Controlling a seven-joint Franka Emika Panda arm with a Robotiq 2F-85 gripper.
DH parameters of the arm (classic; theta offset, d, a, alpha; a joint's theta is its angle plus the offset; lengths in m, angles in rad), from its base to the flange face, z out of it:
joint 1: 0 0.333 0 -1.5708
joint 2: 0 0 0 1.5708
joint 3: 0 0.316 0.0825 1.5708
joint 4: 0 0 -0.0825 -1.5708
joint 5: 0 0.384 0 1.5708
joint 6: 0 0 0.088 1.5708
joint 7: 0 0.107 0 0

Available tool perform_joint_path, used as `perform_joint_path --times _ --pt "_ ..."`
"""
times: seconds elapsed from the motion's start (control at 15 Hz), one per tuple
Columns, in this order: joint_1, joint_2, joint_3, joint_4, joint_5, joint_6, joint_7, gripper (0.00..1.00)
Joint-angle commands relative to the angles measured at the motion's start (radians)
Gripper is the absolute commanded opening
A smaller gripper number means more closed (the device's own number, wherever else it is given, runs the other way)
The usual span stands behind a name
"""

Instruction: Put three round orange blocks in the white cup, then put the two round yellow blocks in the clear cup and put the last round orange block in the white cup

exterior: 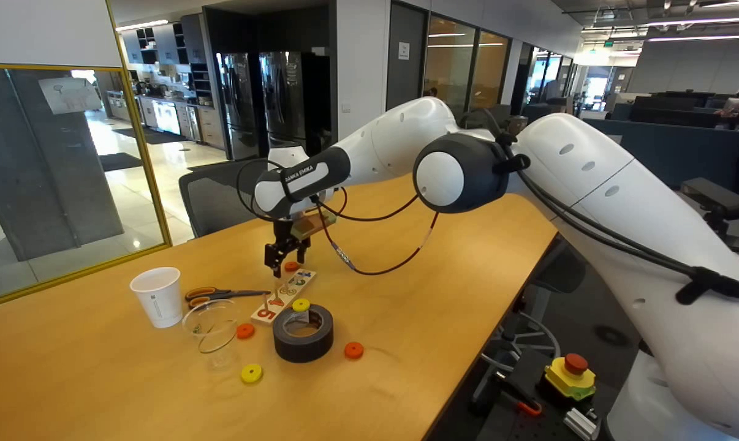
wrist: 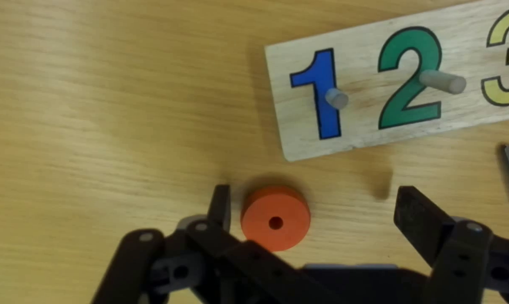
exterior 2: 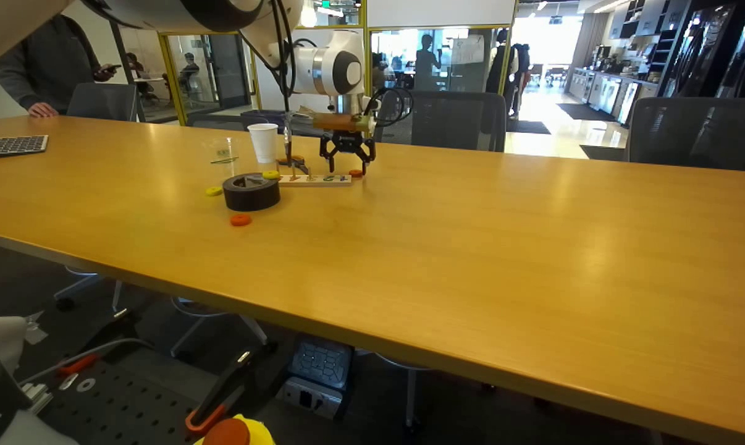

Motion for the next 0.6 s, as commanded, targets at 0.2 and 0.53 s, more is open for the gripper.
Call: perform_joint_path --times 0.2,0.53 --pt "-0.002 0.021 0.002 0.049 0.014 0.012 -0.022 1.0" --pt "-0.001 0.028 -0.002 0.058 0.01 0.014 -0.023 0.58"
